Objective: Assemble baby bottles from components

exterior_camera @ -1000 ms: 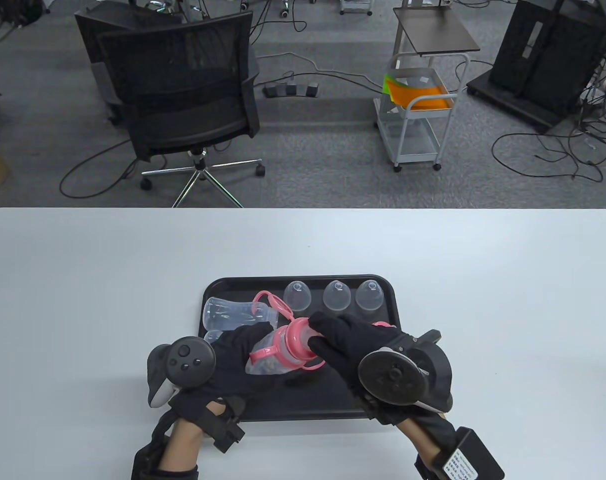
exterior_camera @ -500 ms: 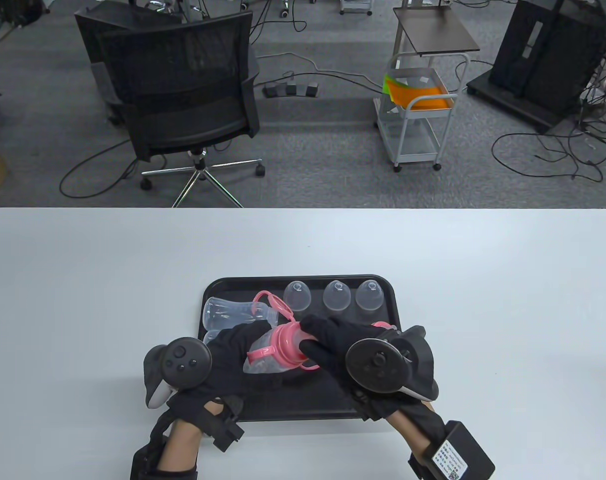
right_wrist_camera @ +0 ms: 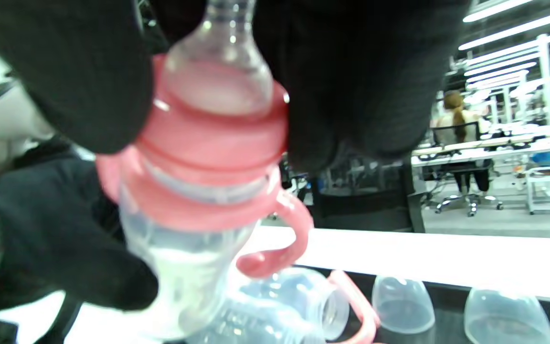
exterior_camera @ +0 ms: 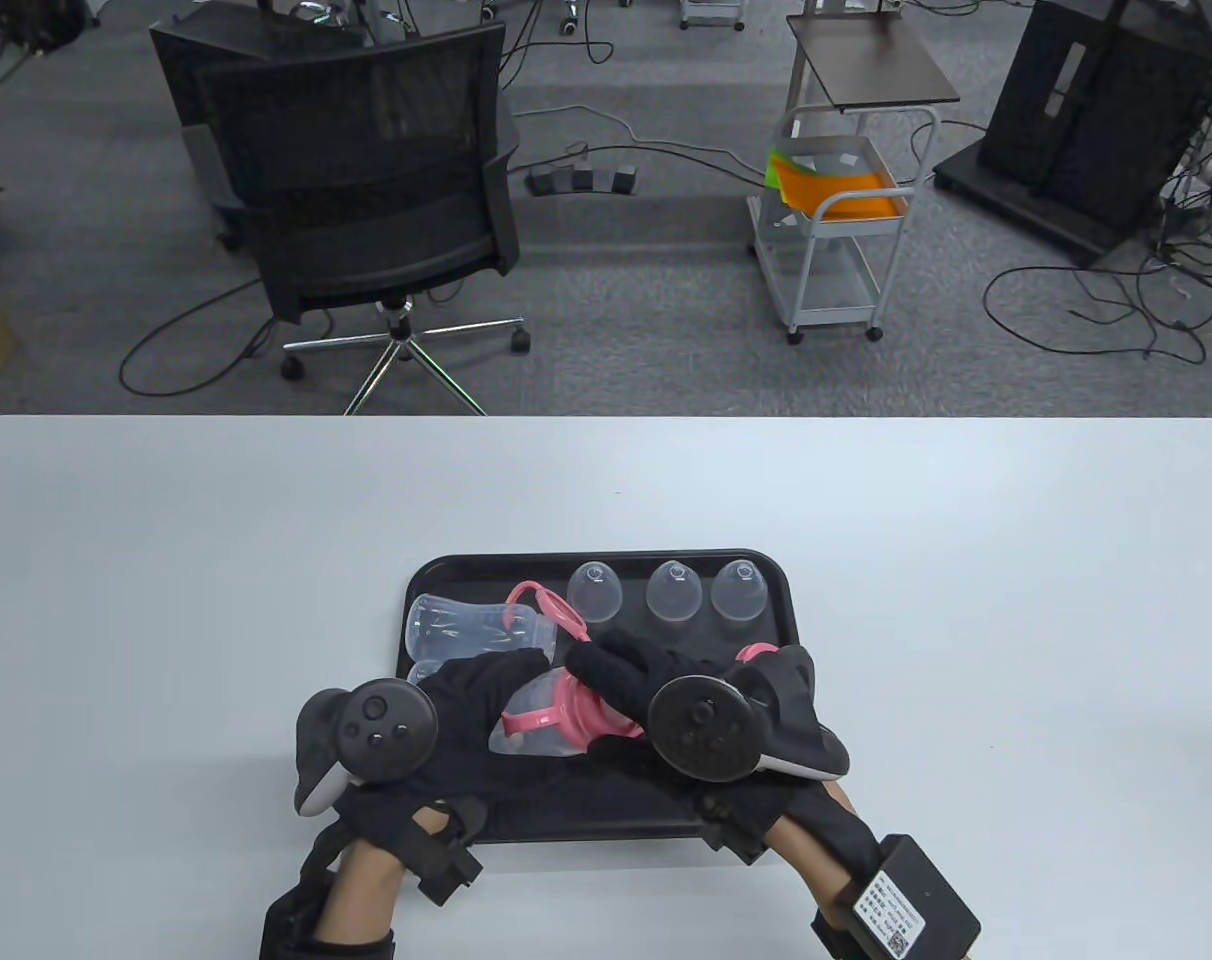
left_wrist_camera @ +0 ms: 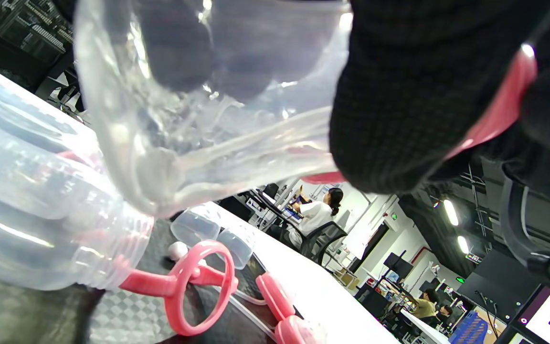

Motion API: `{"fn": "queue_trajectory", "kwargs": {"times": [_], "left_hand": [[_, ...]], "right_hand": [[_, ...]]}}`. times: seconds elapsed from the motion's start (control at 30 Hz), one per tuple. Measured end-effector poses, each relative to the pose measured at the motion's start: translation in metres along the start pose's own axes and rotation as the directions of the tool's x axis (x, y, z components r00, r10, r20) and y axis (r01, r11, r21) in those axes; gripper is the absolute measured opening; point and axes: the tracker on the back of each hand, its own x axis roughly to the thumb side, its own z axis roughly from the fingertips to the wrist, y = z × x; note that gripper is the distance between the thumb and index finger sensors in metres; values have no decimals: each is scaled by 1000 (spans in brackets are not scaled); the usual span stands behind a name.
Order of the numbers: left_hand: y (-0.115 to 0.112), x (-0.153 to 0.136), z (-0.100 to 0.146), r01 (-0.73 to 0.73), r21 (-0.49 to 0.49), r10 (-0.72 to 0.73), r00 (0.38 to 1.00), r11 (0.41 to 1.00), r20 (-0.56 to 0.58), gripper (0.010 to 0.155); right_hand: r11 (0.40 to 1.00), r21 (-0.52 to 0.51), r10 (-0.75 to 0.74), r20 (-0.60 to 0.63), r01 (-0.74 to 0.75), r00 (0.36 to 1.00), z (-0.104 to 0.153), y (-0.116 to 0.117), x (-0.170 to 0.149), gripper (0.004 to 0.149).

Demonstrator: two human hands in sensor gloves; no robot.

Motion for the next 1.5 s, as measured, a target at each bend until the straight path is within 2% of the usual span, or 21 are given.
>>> {"fn": "queue_trajectory", "kwargs": {"times": [0.1,0.2,0.3,0.43,0.57,0.63,0.77,0.83,0.97,1.1,1.23,1.5], "left_hand": [[-1,-1,0,-3,-16,3,1000,1000,6,98],[1,0,1,18,0,-18,1000,1000,10,98],[1,3,0,27,-5,-27,999,1000,25,97],[1,5,0,40,8,-40,999,999,21,98],[2,1,1,18,19,-19,1000,1000,11,98],[3,1,1,15,25,-15,1000,1000,10,98],[3,4,2,15,40,-16,999,999,28,98],[4,5,2,30,47,-31,999,998,31,98],[3,6,2,32,41,-33,999,999,31,98],[5,5,3,25,54,-26,999,998,27,98],[6,5,3,13,65,-15,999,998,31,98],[5,5,3,30,54,-32,999,998,26,98]], "right_hand": [[999,42,4,41,-5,999,0,3,1,75],[999,23,22,10,-22,1000,-2,5,2,76],[999,-38,-5,-94,2,996,-4,5,-4,79],[993,-112,-45,-128,31,991,1,0,-10,84],[996,-43,-80,-5,80,997,3,-6,-2,87],[999,-25,-33,17,34,999,3,-5,3,86],[998,-15,55,-4,-55,998,0,1,8,81],[999,-13,53,-32,-53,998,-1,3,6,80],[997,-78,-14,-118,5,993,-1,2,-4,79],[996,-71,-66,-76,60,995,1,-1,-6,89],[1000,5,-20,-2,20,1000,0,1,2,88],[1000,-6,8,-16,-8,1000,-2,5,3,85]]}}
